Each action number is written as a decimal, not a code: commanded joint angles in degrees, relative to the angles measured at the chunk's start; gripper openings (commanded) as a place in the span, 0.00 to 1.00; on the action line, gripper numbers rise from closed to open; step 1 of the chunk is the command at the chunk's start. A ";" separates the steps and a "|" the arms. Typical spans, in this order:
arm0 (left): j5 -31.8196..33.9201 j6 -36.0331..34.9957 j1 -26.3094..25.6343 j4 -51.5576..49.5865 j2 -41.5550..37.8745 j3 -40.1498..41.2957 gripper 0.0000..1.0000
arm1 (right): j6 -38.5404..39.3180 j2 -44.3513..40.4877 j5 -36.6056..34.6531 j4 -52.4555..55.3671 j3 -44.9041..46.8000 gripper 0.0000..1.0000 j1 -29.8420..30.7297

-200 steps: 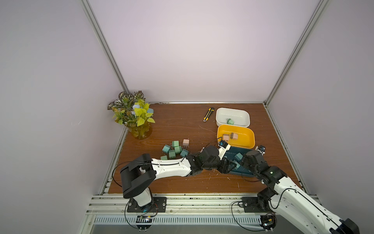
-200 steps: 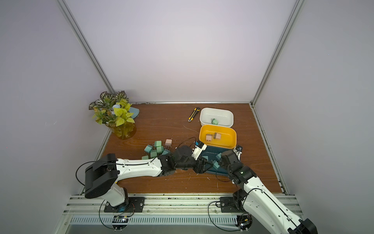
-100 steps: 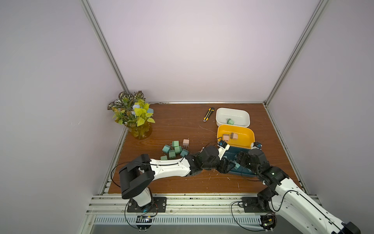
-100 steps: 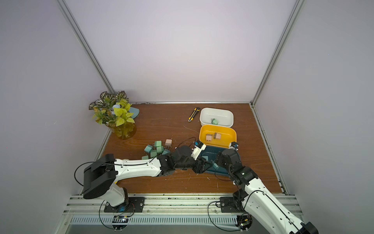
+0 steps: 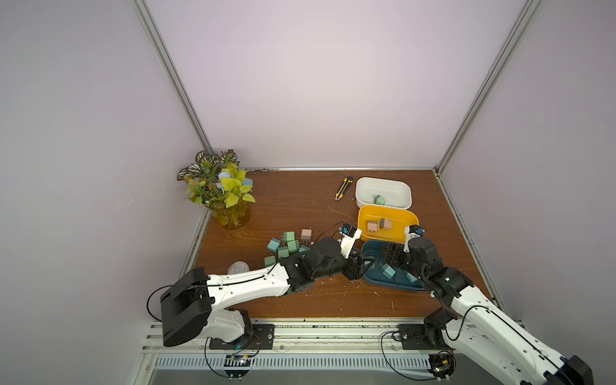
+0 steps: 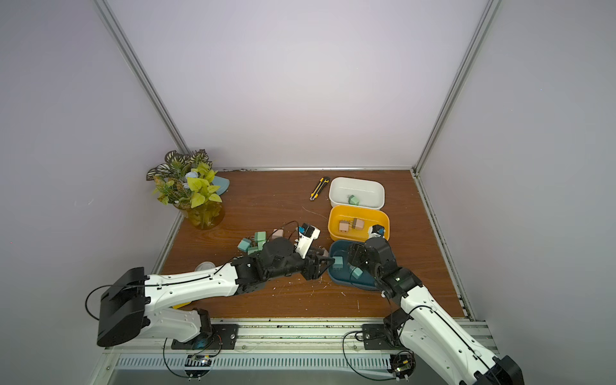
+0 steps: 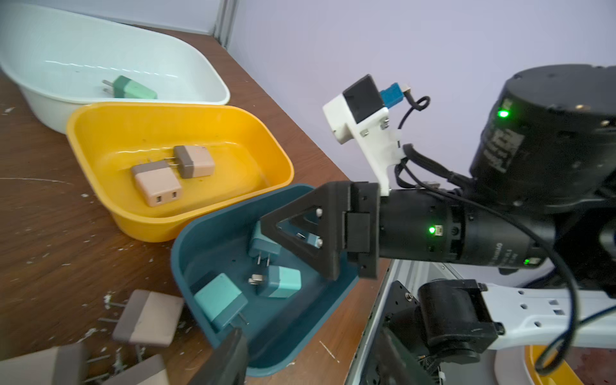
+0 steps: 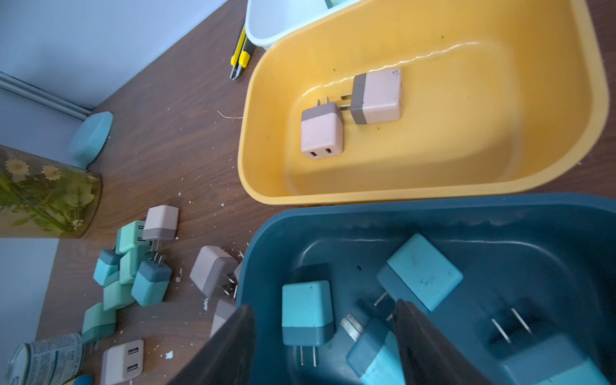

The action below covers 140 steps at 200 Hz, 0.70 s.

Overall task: Place the plugs by color into the storage box
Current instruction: Place the plug in the storage box, then pick up the plug from the center of the board.

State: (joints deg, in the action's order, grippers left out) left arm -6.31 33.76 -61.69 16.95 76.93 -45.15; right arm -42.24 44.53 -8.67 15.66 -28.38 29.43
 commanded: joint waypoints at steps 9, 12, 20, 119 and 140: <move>2.36 -1.79 2.73 -3.45 -2.96 1.63 0.63 | -0.13 1.42 2.98 -4.19 -3.08 0.70 -0.07; 2.69 -2.03 2.80 -3.91 -3.16 1.64 0.64 | -0.22 1.53 3.22 -4.42 -3.15 0.70 -0.07; 3.83 -2.79 2.93 -4.95 -3.73 1.64 0.63 | -0.55 1.80 4.04 -4.82 -3.25 0.69 0.01; 7.24 -4.60 3.02 -8.36 -5.45 2.61 0.64 | 3.36 3.70 6.12 -7.14 -7.04 0.66 6.99; 9.92 -5.86 3.11 -11.27 -7.23 2.70 0.64 | 6.35 5.80 3.53 -5.58 -10.31 0.66 8.74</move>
State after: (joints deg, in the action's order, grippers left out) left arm 0.14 30.24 -59.09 9.34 72.44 -42.89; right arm -40.14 48.42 -2.76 11.07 -33.65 36.40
